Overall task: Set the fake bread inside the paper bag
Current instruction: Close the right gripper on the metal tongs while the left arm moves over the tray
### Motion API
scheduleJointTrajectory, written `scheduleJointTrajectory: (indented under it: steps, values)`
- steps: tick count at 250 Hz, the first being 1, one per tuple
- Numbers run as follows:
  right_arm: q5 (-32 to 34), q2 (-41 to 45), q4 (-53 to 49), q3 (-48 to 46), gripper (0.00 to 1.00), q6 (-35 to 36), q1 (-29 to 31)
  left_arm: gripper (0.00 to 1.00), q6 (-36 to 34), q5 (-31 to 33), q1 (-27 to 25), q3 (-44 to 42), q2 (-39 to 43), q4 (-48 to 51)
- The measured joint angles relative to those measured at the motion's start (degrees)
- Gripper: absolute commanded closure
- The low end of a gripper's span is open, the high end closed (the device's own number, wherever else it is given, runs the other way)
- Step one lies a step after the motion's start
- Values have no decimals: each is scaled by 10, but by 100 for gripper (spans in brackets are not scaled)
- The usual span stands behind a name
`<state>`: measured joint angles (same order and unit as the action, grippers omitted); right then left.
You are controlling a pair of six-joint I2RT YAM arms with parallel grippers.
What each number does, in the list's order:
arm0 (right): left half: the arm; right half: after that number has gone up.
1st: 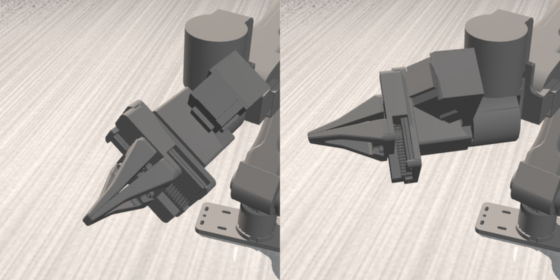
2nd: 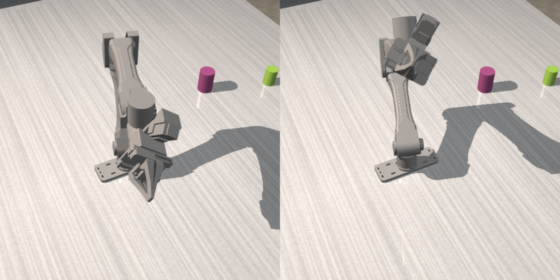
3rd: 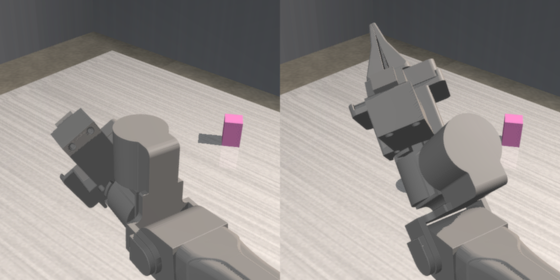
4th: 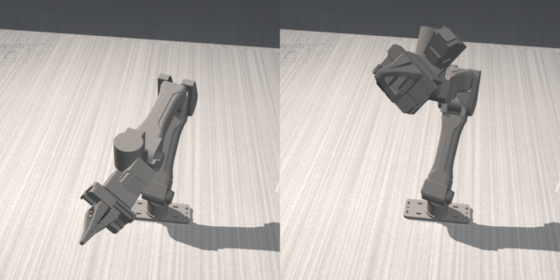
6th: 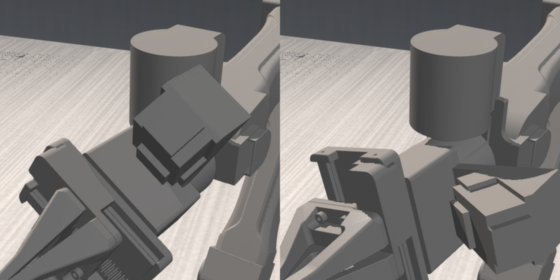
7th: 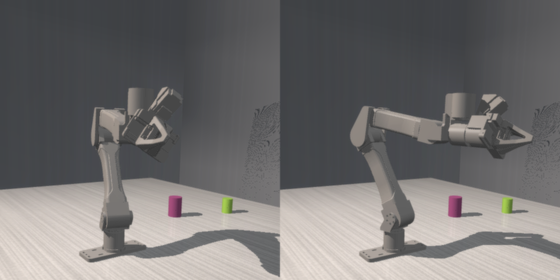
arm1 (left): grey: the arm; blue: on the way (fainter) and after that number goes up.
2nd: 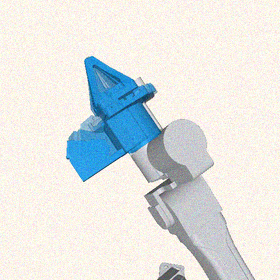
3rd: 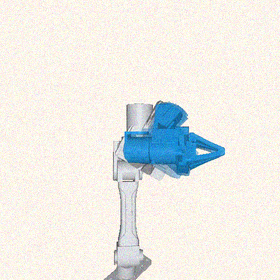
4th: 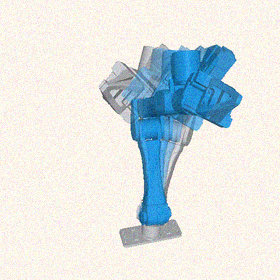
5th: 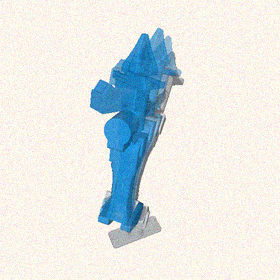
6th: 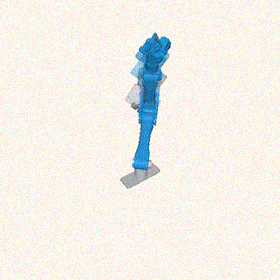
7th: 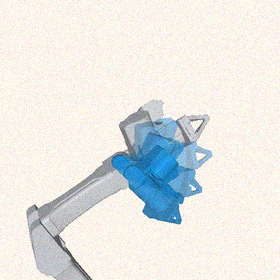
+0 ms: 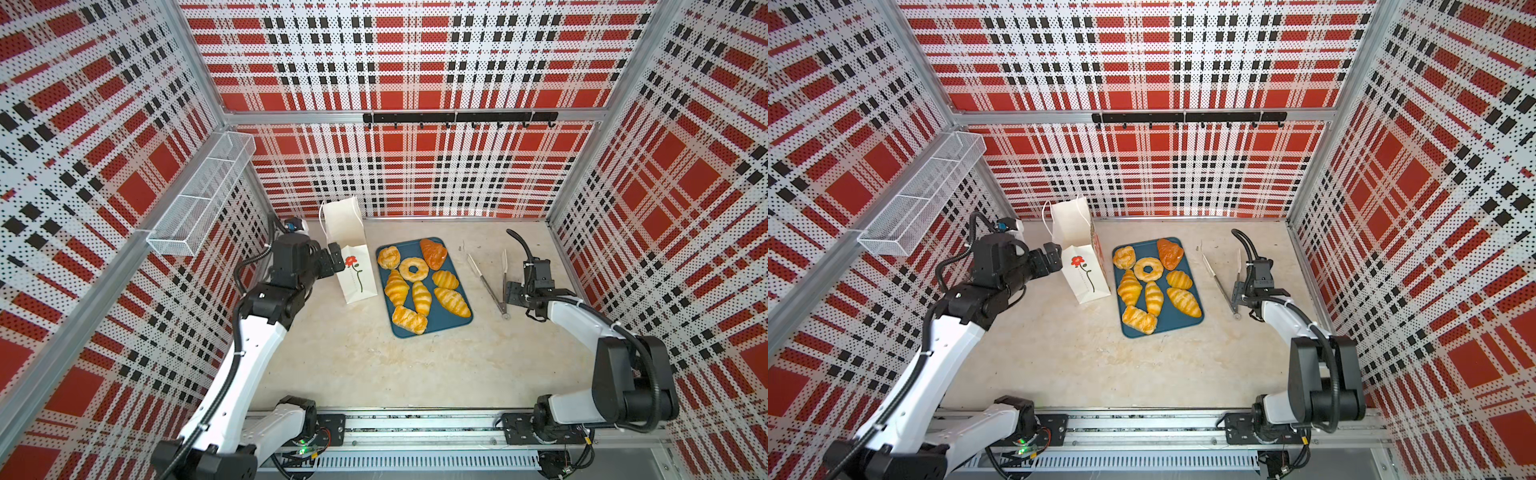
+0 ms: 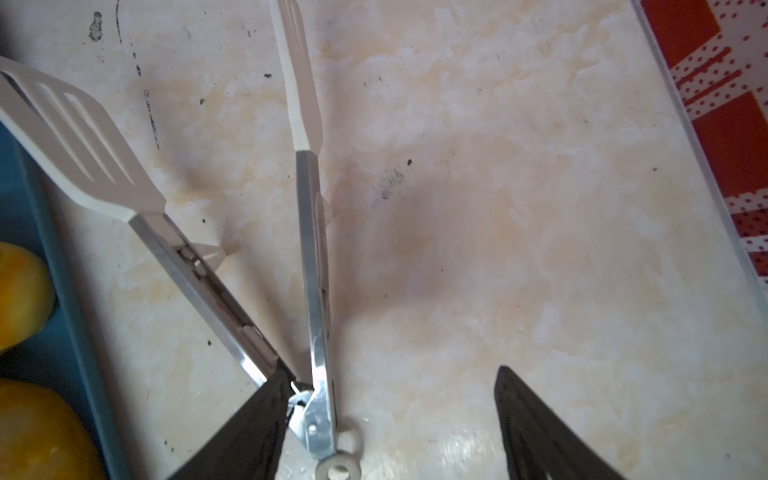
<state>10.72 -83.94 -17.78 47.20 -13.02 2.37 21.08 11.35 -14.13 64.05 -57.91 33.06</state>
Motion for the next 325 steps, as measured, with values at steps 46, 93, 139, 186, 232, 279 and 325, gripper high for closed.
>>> scheduleJointTrajectory:
  steps: [46, 93, 139, 186, 232, 279, 325]
  values:
    - [-19, -70, -2, 53, 33, 0, 0, 1, 1, 94, -92, -103, 108, -38]
    - [-37, -103, -9, 78, 37, -1, 0, 1, 2, 185, -200, -153, 154, -56]
    - [-45, -125, -33, 94, 49, -4, 0, 1, -4, 246, -287, -176, 144, -86]
    - [-57, -158, -58, 116, 53, -6, 0, 1, -23, 272, -341, -192, 108, -133]
    - [-68, -179, -78, 125, 67, -6, 0, 0, -51, 268, -347, -191, 78, -161]
    - [-87, -188, -85, 135, 88, -4, 0, 0, -65, 249, -348, -191, 61, -179]
    - [-92, -182, -83, 132, 99, -5, 0, 1, -66, 233, -348, -191, 54, -188]
